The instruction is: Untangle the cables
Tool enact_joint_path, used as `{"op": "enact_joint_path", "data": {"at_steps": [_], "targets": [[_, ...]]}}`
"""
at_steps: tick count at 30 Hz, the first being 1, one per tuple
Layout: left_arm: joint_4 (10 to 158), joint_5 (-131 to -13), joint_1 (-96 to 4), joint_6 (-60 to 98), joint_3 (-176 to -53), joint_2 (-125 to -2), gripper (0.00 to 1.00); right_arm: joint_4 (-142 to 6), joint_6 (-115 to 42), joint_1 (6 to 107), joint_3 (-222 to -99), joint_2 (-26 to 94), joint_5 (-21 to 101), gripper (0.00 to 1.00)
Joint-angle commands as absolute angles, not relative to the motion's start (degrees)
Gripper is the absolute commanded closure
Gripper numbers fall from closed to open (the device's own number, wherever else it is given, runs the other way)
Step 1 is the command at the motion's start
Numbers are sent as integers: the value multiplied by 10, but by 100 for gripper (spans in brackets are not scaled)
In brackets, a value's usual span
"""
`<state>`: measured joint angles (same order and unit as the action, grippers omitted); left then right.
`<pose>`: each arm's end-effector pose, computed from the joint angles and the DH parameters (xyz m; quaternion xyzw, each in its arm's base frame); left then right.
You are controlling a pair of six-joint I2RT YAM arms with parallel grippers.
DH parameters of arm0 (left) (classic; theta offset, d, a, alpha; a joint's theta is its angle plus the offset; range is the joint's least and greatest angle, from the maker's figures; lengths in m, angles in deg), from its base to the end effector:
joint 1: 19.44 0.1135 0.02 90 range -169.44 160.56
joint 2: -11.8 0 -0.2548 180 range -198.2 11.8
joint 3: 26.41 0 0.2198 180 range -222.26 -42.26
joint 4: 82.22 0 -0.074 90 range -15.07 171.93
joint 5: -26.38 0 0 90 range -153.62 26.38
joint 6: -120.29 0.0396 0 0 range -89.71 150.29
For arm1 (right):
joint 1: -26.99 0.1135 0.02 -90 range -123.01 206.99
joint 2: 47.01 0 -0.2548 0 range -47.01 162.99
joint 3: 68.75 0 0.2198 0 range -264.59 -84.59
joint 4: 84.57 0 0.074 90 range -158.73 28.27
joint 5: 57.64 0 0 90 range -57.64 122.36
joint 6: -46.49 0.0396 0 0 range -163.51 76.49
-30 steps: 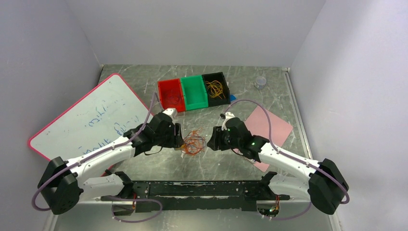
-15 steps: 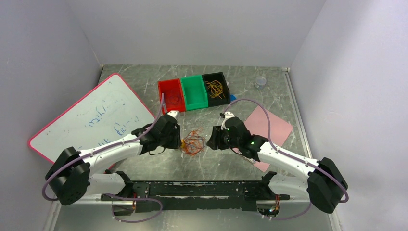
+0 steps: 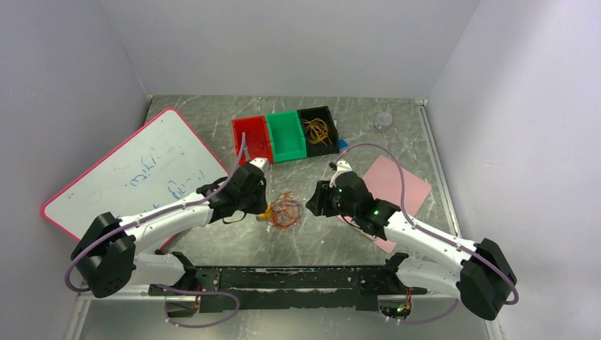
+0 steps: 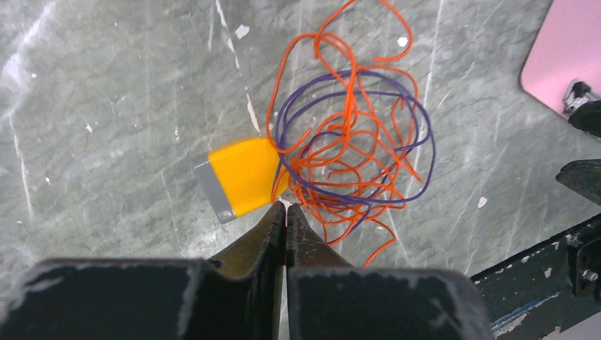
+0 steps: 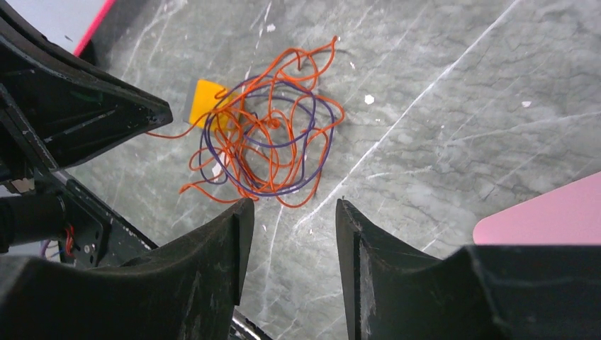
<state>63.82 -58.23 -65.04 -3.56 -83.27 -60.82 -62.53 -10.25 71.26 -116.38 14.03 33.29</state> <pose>0.1627 -0.1608 0.2104 0.0799 0.9345 -0.1859 0.2927 0.1449 0.1421 0.2196 -0.0890 0.8843 0.2925 0.3528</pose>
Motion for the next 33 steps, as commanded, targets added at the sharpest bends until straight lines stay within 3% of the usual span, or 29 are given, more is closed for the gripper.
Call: {"op": "enact_joint_path", "data": {"at_steps": [1, 17, 33], "targets": [[624, -567, -655, -13, -871, -609, 93, -647, -96, 715, -1158, 105, 278, 50], [558, -525, -704, 1, -984, -620, 93, -658, -130, 714, -1143, 10, 173, 36], [536, -510, -710, -3, -1038, -620, 93, -670, -198, 715, -1136, -4, 179, 22]]}}
